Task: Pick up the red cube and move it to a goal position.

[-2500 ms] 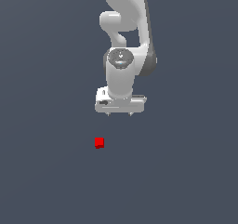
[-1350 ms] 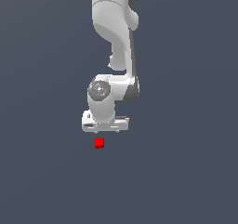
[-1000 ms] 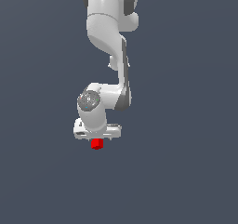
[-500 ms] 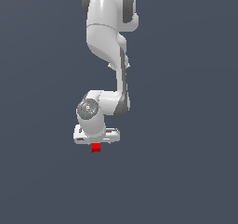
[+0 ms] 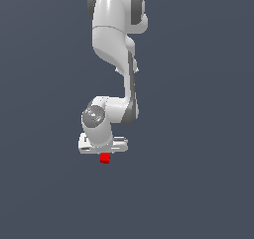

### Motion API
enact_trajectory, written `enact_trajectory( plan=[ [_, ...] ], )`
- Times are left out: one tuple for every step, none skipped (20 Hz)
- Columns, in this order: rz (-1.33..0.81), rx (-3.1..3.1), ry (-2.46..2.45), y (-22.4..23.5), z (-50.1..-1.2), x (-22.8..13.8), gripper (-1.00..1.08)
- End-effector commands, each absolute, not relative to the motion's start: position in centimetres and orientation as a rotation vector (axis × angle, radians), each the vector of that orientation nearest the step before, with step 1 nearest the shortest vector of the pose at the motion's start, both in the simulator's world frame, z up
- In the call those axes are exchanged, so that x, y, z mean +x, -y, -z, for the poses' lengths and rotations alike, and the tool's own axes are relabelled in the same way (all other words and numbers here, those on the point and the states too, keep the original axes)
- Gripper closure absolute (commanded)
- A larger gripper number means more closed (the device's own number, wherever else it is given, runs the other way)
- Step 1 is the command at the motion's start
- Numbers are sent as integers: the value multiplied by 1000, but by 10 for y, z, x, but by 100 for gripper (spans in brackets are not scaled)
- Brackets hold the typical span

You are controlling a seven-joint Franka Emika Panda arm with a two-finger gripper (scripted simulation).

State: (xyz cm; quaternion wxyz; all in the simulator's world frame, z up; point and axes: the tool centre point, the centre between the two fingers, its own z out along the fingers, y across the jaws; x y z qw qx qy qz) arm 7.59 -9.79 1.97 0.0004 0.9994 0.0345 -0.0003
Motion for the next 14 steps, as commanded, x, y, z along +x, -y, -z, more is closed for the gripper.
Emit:
enact_trajectory(
  plan=[
    [0,3139,-109,97,-20,76,108],
    [0,3139,-109,97,-20,76,108],
    [0,3139,-109,97,-20,76,108],
    [0,3139,-109,96,-21,75,108],
    [0,3139,-109,95,-22,75,108],
    [0,3139,-109,94,-23,74,108],
    [0,3139,-109,93,-24,73,108],
    [0,3139,-109,91,-26,72,108],
    [0,3139,-109,89,-28,70,108],
    [0,3139,-109,86,-31,69,108],
    [0,3139,-109,84,-33,67,108],
    [0,3139,-109,81,-36,65,108],
    [0,3139,-109,77,-39,63,108],
    [0,3139,-109,74,-43,60,108]
  ],
)
